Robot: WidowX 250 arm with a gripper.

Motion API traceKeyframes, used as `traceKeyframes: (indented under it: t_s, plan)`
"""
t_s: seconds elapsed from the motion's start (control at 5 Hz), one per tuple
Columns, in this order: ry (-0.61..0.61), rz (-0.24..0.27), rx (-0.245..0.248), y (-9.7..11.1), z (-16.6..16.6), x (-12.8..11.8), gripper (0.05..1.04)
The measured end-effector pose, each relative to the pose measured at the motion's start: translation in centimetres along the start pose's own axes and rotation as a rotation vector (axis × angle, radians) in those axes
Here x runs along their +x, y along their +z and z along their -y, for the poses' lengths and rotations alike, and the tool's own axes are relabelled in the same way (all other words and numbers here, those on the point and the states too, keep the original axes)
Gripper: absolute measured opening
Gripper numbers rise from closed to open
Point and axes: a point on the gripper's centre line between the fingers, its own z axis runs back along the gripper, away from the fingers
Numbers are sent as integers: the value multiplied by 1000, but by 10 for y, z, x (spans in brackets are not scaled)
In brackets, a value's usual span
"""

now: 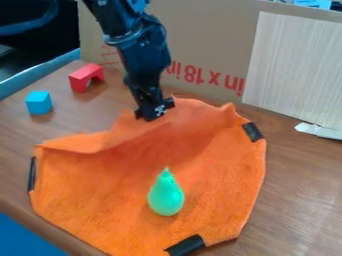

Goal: Fold the cloth from the top left to the bottom right

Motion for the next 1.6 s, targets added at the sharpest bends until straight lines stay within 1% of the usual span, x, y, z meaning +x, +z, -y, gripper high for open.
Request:
traceKeyframes:
  t_s: [0.2, 0.4, 0.8, 1.0, 1.4, 1.6]
  plan:
    - [-2, 7, -18, 7, 10, -3, 69]
    - [-11, 14, -23, 14, 17, -7, 69]
    - [-54, 21, -34, 19, 40, -15, 69]
    - [-87, 7, -28, 18, 57, -21, 69]
    - [-112, 20, -22, 23, 79, -26, 69]
    - [-115, 16, -9, 22, 89, -28, 93]
